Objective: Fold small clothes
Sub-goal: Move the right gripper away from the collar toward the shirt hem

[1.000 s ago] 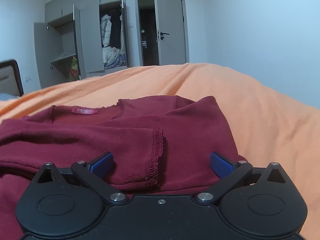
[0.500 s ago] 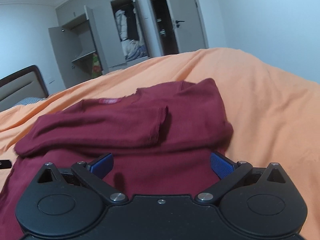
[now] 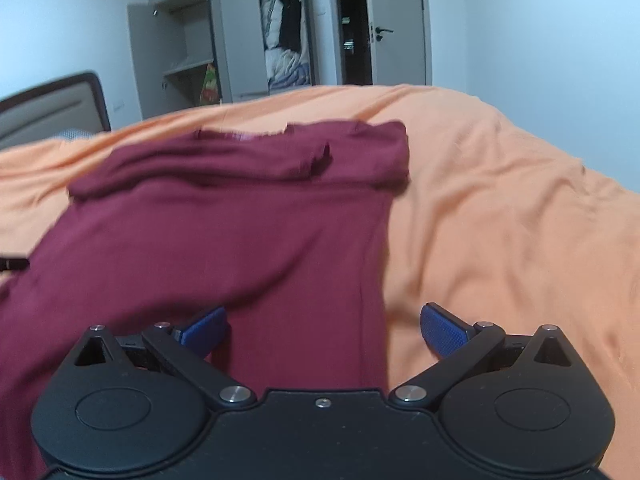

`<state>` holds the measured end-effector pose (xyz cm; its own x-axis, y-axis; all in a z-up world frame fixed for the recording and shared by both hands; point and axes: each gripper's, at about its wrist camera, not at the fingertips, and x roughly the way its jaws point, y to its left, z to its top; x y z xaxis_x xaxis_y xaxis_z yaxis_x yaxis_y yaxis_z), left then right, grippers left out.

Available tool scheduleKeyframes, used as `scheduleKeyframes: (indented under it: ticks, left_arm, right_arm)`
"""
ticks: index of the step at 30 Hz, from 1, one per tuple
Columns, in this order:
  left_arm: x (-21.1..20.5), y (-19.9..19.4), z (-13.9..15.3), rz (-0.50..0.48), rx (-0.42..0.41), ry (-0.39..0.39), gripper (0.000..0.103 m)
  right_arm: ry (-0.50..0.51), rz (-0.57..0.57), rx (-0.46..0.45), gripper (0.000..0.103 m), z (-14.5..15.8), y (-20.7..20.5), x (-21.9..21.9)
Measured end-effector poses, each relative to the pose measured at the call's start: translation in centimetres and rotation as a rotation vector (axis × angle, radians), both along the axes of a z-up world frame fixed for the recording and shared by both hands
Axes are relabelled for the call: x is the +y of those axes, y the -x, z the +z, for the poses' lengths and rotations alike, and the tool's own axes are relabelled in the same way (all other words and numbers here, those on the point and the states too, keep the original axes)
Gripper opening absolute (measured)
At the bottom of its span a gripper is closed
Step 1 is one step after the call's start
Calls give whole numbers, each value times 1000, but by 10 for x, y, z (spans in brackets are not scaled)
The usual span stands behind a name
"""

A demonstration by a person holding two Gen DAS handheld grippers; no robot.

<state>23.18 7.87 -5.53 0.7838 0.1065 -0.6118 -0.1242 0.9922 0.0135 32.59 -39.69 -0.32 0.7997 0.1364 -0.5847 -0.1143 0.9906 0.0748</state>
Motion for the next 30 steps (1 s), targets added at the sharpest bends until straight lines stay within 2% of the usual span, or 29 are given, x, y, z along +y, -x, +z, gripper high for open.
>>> scheduleKeyframes:
  ticks: [5, 15, 21, 23, 26, 30]
  left_arm:
    - [-5, 22, -1, -16, -6, -29, 103]
    - [4, 57, 0, -19, -20, -46, 102]
    - [7, 73, 4, 0, -24, -44, 102]
    - [6, 79, 9, -3, -29, -46, 103]
    - [0, 90, 17, -24, -48, -52, 103]
    - [-14, 102, 25, -76, -71, -53, 103]
  right_arm:
    - [52, 19, -13, 103, -3, 35, -4]
    - [100, 62, -23, 103, 0, 71, -16]
    - [162, 72, -51, 103, 1, 94, -18]
    - [162, 85, -90, 102, 9, 104, -19]
    - [152, 180, -193, 103, 22, 123, -15]
    - [221, 341, -213, 102, 23, 137, 4]
